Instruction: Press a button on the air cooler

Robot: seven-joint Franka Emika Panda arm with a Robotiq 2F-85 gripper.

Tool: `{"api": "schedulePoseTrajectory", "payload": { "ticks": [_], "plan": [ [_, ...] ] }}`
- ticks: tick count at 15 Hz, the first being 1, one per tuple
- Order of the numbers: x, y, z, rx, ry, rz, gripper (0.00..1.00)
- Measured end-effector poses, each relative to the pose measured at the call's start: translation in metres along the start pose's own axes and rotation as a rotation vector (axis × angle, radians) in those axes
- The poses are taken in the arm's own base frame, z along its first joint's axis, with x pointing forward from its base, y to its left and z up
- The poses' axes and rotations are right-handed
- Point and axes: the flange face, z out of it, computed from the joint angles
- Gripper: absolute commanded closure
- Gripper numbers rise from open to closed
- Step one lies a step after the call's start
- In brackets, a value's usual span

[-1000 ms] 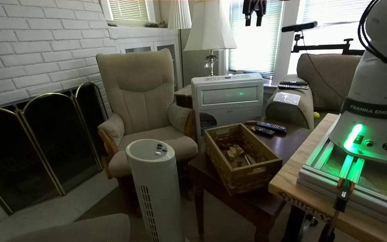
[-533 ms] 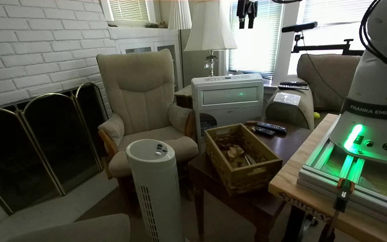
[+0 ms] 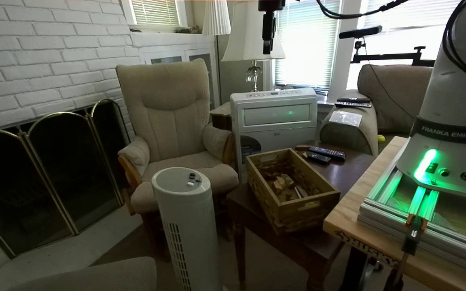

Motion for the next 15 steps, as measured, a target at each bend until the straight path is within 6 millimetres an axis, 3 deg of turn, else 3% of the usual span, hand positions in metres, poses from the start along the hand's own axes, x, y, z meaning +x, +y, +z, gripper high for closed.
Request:
{"api": "schedulePoseTrajectory", "payload": {
  "ticks": [6,15],
  "plan": [
    [0.016,-0.082,0.039,-0.024,0.076,-0.293,0.00],
    [0.022,-0.093,0.046,-0.014,0.111,-0.345,0.00]
  ]
}}
